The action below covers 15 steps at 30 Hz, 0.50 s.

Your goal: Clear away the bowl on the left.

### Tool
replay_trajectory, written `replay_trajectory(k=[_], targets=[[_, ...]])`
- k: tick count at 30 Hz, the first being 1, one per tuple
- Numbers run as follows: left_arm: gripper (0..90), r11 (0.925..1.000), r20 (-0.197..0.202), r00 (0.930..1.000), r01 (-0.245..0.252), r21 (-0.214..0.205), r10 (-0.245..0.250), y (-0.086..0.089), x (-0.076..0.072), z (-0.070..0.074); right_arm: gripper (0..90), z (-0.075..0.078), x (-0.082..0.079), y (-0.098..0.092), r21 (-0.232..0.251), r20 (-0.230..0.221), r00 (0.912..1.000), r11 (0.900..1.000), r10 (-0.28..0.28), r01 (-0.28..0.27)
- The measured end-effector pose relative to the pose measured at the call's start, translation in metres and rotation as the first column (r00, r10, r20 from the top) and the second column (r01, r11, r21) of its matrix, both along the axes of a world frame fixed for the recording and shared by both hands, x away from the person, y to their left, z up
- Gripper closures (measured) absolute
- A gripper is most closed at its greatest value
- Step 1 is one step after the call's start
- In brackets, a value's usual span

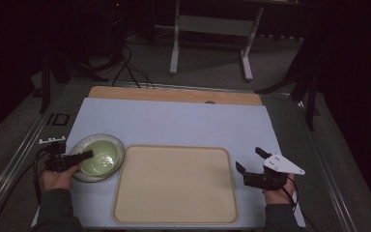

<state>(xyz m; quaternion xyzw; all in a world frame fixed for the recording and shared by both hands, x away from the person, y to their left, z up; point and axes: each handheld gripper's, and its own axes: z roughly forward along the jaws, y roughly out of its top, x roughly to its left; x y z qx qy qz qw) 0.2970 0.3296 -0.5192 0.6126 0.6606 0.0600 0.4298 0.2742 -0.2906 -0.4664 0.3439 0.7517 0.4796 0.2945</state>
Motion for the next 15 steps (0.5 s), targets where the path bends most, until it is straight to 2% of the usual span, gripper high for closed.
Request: replay_trajectory(k=[15], targets=[[79.5,0.9998,0.01,1.0,0.001,0.02,-0.002,-0.0034,-0.0028,0.0041,11.4,0.0,0.0002,-0.0007,0.0,0.006,1.0,1.0,-0.001,0.001]])
